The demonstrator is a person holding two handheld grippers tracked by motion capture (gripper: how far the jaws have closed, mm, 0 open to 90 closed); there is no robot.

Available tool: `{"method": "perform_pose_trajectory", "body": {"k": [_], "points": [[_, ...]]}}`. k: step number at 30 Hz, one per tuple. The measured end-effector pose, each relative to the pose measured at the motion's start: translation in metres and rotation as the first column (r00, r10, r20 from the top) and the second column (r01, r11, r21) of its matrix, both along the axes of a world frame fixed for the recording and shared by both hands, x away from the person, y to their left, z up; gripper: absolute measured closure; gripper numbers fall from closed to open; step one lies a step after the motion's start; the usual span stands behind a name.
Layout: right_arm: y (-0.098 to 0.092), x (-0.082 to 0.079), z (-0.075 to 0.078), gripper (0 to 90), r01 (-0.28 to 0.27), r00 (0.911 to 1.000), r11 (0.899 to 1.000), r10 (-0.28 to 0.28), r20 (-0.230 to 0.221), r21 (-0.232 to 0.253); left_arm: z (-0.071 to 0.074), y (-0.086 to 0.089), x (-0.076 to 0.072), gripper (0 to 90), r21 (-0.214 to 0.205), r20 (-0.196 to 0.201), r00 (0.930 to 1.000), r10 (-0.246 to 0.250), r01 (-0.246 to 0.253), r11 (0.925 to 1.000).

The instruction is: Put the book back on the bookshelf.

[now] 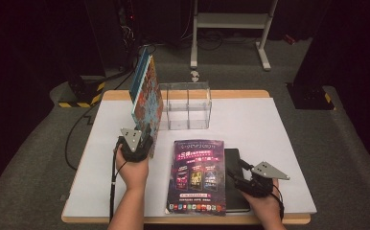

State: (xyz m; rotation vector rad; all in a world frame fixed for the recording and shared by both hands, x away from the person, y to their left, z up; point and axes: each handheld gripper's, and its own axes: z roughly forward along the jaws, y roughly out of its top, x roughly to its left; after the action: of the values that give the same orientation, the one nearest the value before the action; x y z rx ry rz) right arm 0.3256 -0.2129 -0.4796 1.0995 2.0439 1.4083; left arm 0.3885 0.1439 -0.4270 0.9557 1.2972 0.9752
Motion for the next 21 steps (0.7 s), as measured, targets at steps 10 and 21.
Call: {"method": "perform_pose_trajectory", "body": {"k": [10,21], "points": [[0.000,0.000,-0.001,40.5,-0.003,1.0000,1.000,0.003,0.001,-0.011,0.002,0.010,-0.013,54.4,-0.028,-0.011,0.9985,-0.053,0.052,0.9982],[0.001,0.000,-0.002,40.4,-0.006,1.0000,1.000,0.006,0.000,-0.016,-0.007,0.023,-0.027,47.2,-0.036,-0.048,0.9918,-0.118,0.117,0.9925]]}}
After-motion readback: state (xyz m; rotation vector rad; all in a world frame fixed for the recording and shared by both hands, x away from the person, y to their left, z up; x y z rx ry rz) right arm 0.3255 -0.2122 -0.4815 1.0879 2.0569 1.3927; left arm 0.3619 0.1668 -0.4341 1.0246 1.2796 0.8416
